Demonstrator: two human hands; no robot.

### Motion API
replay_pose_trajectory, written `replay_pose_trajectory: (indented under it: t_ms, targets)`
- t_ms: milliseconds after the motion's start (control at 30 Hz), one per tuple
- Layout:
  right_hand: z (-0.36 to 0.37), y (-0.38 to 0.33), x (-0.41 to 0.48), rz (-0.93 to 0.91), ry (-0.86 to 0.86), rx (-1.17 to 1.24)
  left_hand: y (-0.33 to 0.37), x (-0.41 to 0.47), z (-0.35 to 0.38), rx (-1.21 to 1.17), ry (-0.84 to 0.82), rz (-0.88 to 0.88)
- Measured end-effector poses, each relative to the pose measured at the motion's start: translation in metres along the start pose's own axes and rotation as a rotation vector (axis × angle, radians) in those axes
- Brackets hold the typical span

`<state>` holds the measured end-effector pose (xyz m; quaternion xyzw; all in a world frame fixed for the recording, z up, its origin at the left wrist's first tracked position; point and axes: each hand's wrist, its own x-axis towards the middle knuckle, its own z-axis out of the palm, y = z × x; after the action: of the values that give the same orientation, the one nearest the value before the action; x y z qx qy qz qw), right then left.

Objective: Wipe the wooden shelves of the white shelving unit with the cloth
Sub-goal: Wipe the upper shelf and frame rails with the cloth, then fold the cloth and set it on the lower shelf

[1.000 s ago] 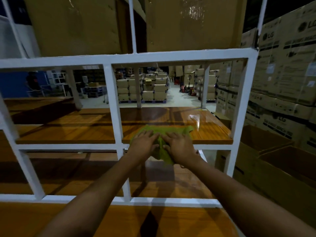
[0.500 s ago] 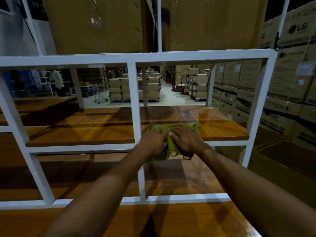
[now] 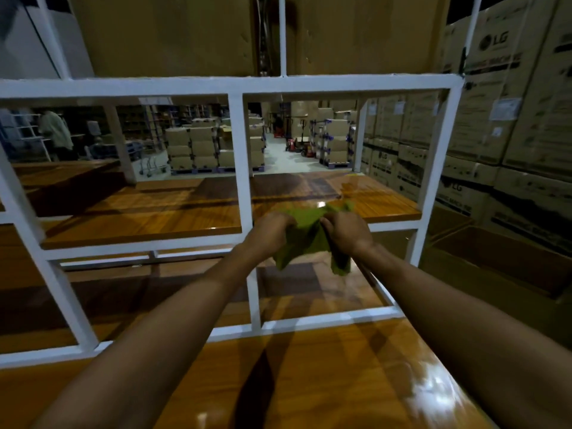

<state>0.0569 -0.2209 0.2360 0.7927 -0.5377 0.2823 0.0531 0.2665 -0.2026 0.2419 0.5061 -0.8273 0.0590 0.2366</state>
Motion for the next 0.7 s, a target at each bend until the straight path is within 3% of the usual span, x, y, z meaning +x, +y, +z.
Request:
replay_pose_trajectory:
  t_ms: [100, 533, 633, 700]
  targets:
    - [-0.009, -0.004, -0.023, 0.062, -0.016, 0.061, 0.01, -0.011, 0.001, -0.075, 0.058, -0.014]
    - [0.05, 0.013, -0.193, 0.271, -0.24, 0.111, 0.067, -0.092, 0.067, -0.675, -0.038, -0.255]
    - [0.061, 0.009, -0.216, 0.301, -0.306, 0.185, 0.089, -0.101, 0.073, -0.69, -0.14, -0.212]
    - [0.062, 0.004, -0.222, 0.28, -0.257, 0.289, 0.103, -0.101, 0.072, -0.694, -0.187, -0.134]
